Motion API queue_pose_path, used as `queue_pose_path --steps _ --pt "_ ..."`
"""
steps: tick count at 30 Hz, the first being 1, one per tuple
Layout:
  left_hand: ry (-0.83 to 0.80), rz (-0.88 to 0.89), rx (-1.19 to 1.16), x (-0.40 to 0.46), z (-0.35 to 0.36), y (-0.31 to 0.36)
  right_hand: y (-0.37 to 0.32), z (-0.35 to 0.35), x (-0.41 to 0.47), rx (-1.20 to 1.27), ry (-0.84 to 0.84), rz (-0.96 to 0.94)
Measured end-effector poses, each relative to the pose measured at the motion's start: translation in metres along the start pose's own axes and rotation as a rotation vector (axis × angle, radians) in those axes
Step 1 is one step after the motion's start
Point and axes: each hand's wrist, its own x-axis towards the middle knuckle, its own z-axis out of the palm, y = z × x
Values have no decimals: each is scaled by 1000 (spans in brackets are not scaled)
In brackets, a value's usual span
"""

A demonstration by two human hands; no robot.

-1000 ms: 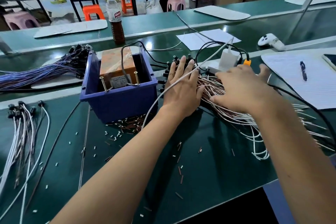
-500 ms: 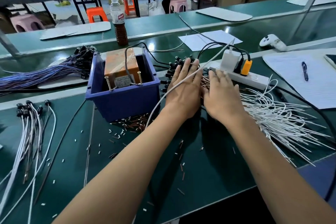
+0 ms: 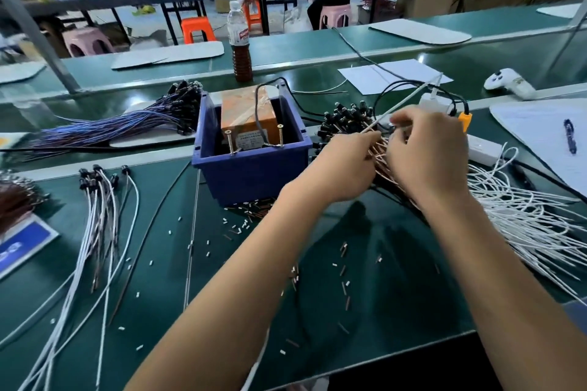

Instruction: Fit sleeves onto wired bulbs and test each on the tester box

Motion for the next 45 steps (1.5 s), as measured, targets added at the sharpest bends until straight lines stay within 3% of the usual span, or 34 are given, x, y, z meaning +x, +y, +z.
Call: queue_pose_path --steps 6,11,13,15,18,20,26,34,36,38,41,43,45 --pt "-38 -127 -304 -64 -44 -22 -61 8 -19 260 68 -282" --pt "-39 -290 -399 -133 -89 -62 -120 35 -62 382 -105 -475" --pt "30 -437 -407 -159 -104 -82 -146 46 -80 382 -215 -522" --pt "190 -631 -308 -175 -110 -108 -170 58 -96 359 -319 -536" --pt "475 -903 162 -185 -109 -151 -200 76 -114 314 -486 -569" --pt "570 -1015 395 -185 -112 -174 -215 88 -119 269 -573 -599" --pt "461 -1144 542 -151 -130 -219 -238 117 -120 169 -675 -585" --pt "314 -1100 594 -139 -131 -233 -232 125 -117 227 -800 -430" --pt "484 -1070 492 -138 -137 -225 -231 119 -117 235 -789 -438" --pt "758 -969 243 -136 -146 -211 -233 109 -115 271 -702 -449" --pt "1095 -670 -399 -128 -164 -174 -241 91 -109 404 -451 -434" --pt "1213 -512 -845 -121 -176 -147 -246 78 -102 474 -318 -413" --pt "1279 -373 -1174 -116 -186 -123 -249 68 -93 520 -290 -367"
